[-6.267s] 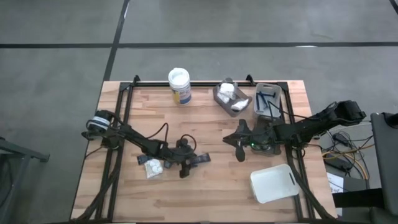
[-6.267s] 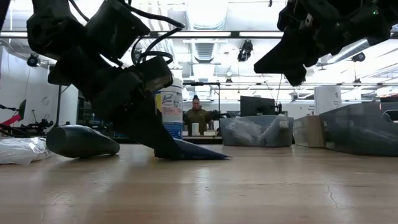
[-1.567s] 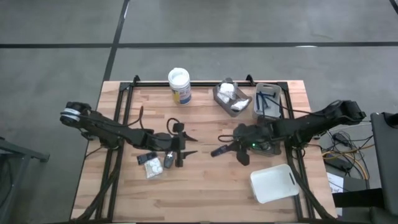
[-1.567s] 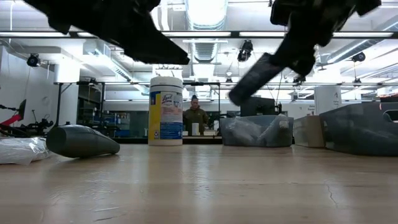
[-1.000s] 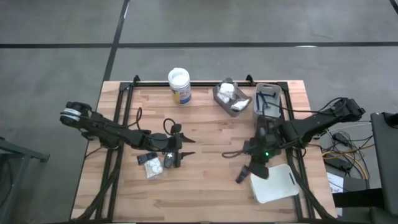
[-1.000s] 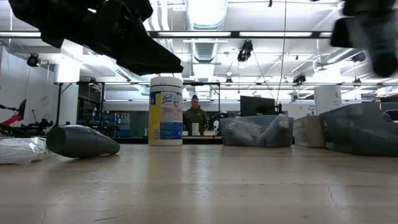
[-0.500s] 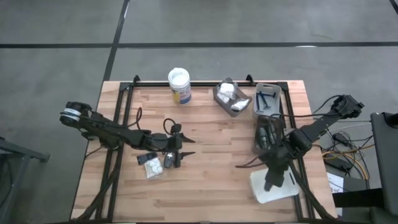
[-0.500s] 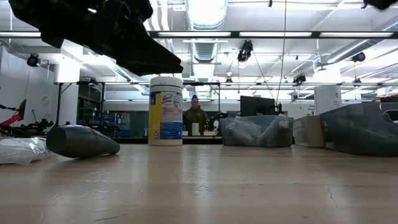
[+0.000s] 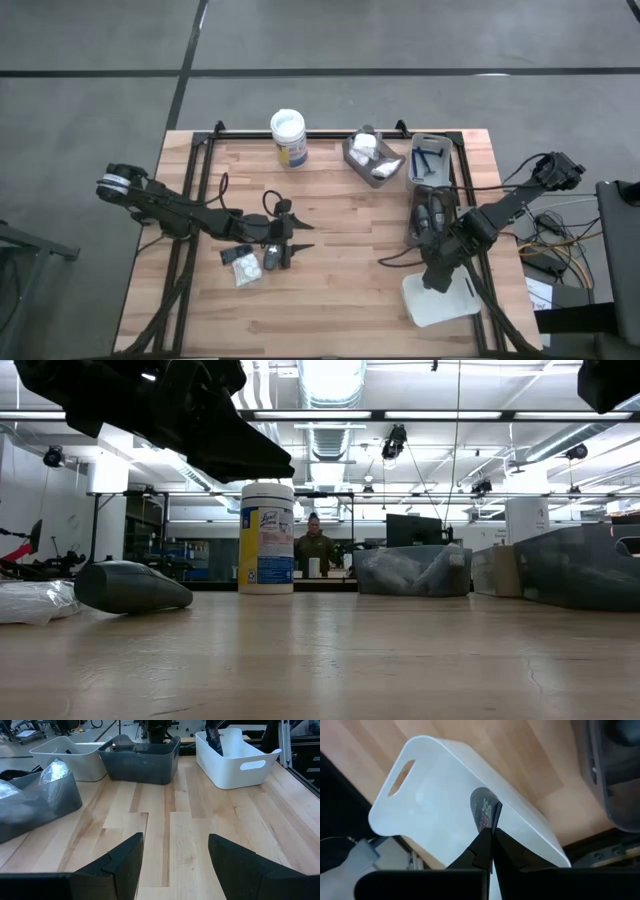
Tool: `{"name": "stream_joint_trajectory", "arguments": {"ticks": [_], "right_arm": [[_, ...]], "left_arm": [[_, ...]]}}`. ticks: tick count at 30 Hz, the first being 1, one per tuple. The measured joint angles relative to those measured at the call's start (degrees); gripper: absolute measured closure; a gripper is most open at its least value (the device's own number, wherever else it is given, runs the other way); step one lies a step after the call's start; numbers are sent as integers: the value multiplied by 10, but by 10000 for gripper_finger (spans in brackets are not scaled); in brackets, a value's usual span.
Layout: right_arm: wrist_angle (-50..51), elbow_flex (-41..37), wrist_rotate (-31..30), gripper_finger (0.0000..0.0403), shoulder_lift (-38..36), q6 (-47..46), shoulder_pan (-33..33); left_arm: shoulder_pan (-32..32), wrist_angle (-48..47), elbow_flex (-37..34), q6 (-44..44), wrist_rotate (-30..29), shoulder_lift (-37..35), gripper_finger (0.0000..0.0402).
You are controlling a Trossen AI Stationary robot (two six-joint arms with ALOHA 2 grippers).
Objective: Pick & Place Travel size toiletries
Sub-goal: Put the right blue shave cream into the white bin
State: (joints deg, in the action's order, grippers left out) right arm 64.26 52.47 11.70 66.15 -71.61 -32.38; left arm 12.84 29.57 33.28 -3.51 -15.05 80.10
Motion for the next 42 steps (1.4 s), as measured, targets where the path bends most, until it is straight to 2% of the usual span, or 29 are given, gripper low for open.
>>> {"name": "stream_joint_trajectory", "arguments": {"ticks": [17,27,42], "right_arm": [[-8,-49,-15,394,1,-4,0],[-64,-50,-14,392,1,0,0],[-71,-50,-13,298,1,-4,0]], "left_arm": [[0,-2,0,0,0,0,172],[0,-2,0,0,0,0,172],[0,-6,0,0,0,0,172]]}}
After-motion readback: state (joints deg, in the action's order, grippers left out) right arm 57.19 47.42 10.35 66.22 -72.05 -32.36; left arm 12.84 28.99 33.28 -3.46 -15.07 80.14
